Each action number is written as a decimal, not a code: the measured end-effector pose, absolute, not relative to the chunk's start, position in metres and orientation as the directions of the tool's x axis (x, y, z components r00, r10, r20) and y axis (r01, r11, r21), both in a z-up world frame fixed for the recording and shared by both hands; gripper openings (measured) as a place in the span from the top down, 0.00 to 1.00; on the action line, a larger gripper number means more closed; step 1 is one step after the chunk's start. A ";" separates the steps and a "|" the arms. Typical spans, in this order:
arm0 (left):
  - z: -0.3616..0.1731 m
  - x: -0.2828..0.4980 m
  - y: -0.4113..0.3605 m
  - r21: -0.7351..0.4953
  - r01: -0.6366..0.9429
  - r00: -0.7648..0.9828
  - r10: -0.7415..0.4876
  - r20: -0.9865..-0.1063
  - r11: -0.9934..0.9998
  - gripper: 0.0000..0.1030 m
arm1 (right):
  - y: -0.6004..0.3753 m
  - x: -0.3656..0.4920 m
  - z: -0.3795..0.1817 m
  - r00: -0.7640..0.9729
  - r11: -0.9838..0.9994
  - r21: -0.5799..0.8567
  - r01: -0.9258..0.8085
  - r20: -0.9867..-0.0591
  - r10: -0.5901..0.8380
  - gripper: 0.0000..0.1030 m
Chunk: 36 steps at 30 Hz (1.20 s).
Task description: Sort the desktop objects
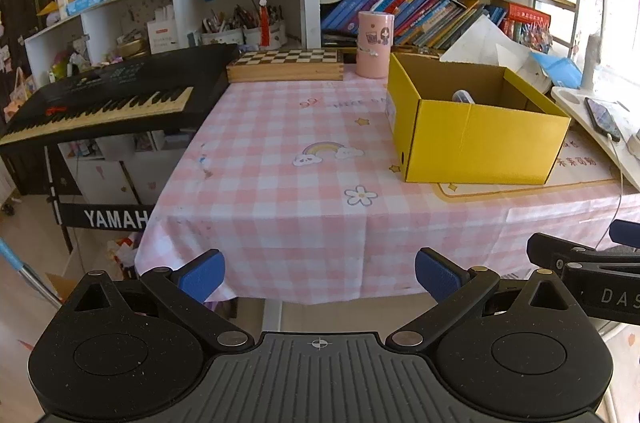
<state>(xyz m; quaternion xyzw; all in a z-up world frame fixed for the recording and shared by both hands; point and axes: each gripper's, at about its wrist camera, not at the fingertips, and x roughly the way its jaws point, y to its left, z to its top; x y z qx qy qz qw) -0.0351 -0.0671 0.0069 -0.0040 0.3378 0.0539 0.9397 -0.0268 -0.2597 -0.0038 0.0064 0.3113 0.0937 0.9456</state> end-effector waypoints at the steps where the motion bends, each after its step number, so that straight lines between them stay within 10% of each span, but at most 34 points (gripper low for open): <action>1: 0.007 -0.035 -0.067 0.029 -0.102 0.765 0.097 -0.637 0.994 0.01 | -0.260 -0.027 -0.004 0.789 0.983 0.070 -0.172 -0.588 0.180 0.00; 36: 0.004 -0.040 -0.067 0.027 -0.088 0.757 0.084 -0.648 0.996 0.00 | -0.259 -0.033 -0.005 0.779 0.982 0.074 -0.171 -0.600 0.181 0.00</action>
